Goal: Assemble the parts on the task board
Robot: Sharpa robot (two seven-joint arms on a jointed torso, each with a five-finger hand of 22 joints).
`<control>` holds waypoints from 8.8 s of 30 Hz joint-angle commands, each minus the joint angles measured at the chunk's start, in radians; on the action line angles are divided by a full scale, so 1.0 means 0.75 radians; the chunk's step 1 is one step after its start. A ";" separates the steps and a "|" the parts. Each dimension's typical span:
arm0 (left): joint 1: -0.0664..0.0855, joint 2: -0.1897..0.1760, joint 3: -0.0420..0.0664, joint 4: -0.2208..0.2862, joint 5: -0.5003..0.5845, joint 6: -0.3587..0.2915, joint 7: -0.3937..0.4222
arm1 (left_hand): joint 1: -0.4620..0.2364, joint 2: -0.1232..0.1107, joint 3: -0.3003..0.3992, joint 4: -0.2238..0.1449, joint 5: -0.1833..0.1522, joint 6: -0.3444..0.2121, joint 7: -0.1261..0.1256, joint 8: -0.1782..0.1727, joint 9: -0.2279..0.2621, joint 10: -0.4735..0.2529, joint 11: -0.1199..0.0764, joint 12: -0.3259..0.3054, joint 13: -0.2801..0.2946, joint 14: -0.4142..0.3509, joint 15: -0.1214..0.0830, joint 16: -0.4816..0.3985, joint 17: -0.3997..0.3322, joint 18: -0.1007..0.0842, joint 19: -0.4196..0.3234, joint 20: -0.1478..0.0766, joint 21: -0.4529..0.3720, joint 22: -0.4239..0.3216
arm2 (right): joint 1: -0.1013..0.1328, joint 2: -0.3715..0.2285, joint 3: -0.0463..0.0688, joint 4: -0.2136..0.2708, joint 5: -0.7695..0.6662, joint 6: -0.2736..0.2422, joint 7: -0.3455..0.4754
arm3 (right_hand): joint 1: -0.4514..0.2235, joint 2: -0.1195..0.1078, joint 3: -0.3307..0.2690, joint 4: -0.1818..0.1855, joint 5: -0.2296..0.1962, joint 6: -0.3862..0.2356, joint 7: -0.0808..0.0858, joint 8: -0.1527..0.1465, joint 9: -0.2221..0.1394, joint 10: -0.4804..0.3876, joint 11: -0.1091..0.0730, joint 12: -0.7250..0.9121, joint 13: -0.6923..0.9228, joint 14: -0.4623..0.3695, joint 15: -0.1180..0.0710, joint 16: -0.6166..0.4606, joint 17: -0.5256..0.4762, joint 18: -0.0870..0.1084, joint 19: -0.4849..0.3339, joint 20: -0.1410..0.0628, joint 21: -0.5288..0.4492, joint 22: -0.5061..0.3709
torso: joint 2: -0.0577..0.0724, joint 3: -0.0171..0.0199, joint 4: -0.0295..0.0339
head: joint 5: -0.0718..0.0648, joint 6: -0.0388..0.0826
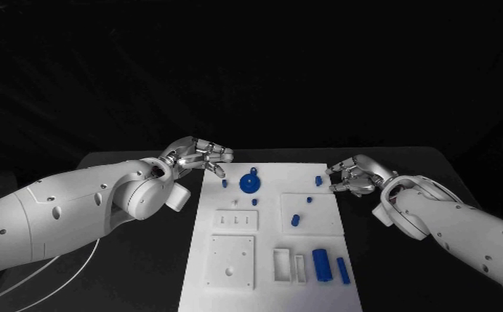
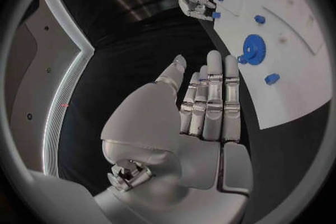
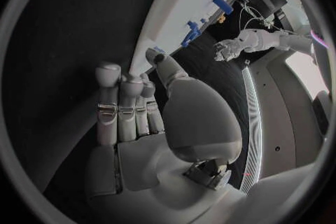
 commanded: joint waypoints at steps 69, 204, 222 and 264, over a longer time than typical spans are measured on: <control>0.004 0.012 0.002 0.004 -0.059 0.052 -0.076 | -0.026 0.012 0.011 -0.004 0.004 0.008 -0.017 -0.004 -0.001 0.138 -0.044 0.003 0.001 0.036 -0.024 0.051 0.028 0.018 0.014 -0.025 0.048 0.012 | -0.018 0.073 0.023 0.027 -0.073 -0.060 -0.065 | -0.060 0.109 0.188 0.056 -0.422 0.255 -0.025 -0.005 0.009 0.029 0.003 0.055 0.026 0.034 0.000 0.051 0.061 0.009 0.024 -0.002 0.080 0.096 | -0.017 -0.0045 -0.0087 | 0.005 -0.005; 0.103 0.210 -0.021 -0.031 -0.367 0.031 -0.866 | -0.326 0.063 0.289 -0.128 0.594 0.220 -0.200 0.008 1.407 0.393 -0.234 0.563 0.294 0.123 -0.199 0.957 0.487 -0.008 0.180 -0.203 0.252 0.791 | 0.037 0.081 0.030 0.405 -0.328 -0.056 -0.397 | 0.051 -0.131 -0.115 0.408 -0.270 -0.251 0.057 -0.014 -0.011 -0.146 0.066 -0.075 -0.293 -0.038 0.048 -0.075 -0.070 0.048 0.008 0.046 -0.229 0.052 | -0.095 -0.0086 -0.0258 | 0.061 -0.053; 0.060 0.124 -0.110 0.143 -0.799 -0.129 -0.989 | -0.349 0.036 0.280 -0.115 0.650 0.289 -0.224 0.008 1.445 0.451 -0.245 0.566 0.303 0.173 -0.209 1.000 0.656 -0.014 0.225 -0.210 0.201 0.835 | 0.027 0.039 0.161 0.302 -0.200 -0.152 -0.342 | 0.026 -0.112 -0.125 0.389 -0.125 -0.203 0.052 -0.012 -0.009 -0.137 0.059 -0.070 -0.326 -0.032 0.043 -0.074 -0.083 0.048 0.024 0.042 -0.252 0.053 | -0.117 0.0080 -0.0135 | 0.077 -0.123; -0.096 0.213 -0.112 0.094 -0.968 -0.149 -1.062 | -0.367 0.009 0.298 -0.117 0.755 0.333 -0.236 0.028 1.527 0.459 -0.241 0.679 0.281 0.217 -0.214 1.018 0.761 -0.009 0.361 -0.206 -0.077 1.208 | 0.028 0.085 0.184 0.275 -0.162 -0.141 -0.360 | 0.025 -0.085 -0.143 0.384 -0.141 -0.183 0.051 -0.011 -0.008 -0.139 0.058 -0.061 -0.342 -0.031 0.042 -0.072 -0.087 0.046 0.033 0.040 -0.269 0.055 | -0.116 0.0084 -0.0145 | 0.066 -0.163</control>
